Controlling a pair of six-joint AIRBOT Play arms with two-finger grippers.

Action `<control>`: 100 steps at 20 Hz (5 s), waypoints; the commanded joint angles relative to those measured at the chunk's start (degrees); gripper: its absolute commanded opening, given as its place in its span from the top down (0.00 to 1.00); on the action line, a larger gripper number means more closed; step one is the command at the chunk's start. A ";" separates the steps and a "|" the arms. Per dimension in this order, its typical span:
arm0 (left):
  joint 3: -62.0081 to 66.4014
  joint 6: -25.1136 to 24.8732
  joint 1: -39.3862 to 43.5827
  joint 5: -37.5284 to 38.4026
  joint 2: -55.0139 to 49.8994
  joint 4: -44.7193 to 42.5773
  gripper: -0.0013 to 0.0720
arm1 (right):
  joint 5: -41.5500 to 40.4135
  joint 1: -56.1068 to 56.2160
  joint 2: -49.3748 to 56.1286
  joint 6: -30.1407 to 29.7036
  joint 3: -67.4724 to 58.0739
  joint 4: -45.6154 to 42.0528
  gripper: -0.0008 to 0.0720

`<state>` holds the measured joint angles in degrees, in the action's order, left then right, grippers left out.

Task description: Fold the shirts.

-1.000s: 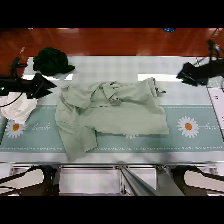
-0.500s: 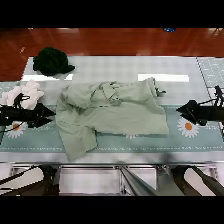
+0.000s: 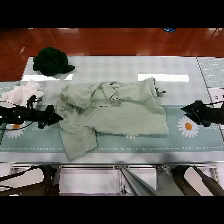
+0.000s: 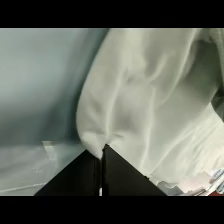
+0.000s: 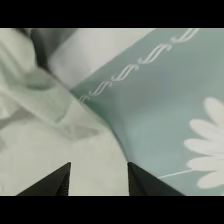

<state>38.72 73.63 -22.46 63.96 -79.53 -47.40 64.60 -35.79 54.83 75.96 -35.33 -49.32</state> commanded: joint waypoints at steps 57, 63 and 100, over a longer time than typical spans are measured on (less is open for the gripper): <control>43.95 17.70 8.15 17.27 50.73 -25.97 0.96 | 23.15 21.99 -22.14 12.46 -45.29 -19.47 0.95; 25.57 14.99 8.22 0.92 35.47 -16.41 0.96 | 7.82 22.03 -9.01 6.16 -30.18 -14.43 0.95; 22.58 -1.18 7.85 13.25 -7.93 -13.29 0.96 | 13.42 21.57 36.20 -1.51 -34.51 -15.89 0.95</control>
<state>61.67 73.84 -13.72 74.89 -87.48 -60.45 76.07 -14.48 91.00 74.19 -70.00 -63.31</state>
